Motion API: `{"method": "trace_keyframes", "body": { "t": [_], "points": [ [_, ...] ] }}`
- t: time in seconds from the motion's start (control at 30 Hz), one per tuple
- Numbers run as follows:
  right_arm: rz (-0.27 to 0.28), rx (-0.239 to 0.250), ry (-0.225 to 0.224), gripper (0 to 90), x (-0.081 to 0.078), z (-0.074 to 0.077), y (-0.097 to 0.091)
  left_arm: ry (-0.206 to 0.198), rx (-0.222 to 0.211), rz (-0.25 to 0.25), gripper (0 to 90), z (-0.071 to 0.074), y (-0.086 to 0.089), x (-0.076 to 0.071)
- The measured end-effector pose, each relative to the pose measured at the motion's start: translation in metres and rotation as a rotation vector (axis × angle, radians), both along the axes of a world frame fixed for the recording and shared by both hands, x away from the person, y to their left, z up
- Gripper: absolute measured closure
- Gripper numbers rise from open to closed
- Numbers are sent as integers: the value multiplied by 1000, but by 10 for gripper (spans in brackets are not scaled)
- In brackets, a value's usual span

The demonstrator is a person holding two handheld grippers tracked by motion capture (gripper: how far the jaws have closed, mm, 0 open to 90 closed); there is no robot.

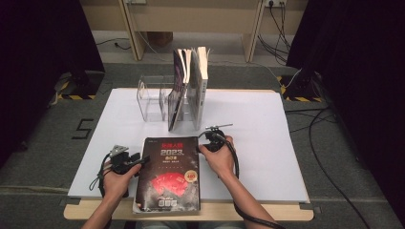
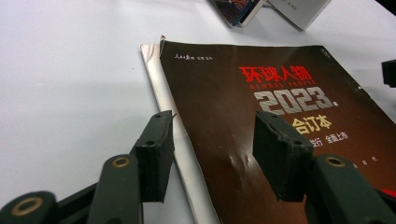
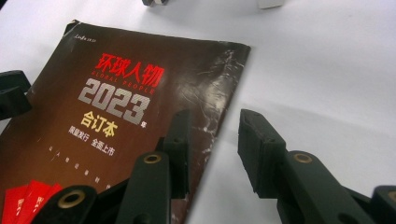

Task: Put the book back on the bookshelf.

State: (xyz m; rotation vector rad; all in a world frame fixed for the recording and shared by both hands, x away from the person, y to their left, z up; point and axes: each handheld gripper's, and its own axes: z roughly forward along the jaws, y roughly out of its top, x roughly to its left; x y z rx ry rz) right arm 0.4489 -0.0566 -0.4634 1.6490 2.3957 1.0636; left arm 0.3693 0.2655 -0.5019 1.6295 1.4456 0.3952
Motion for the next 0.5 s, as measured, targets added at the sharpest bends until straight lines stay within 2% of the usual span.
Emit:
{"method": "trace_keyframes", "body": {
  "t": [0.07,0.5],
  "points": [
    [-4,-3,8,662,3,-1,3,18,-3,3,492,-2,0,0],
    [-5,-16,32,670,11,-10,13,19,26,22,614,-2,1,-1]
  ]
}}
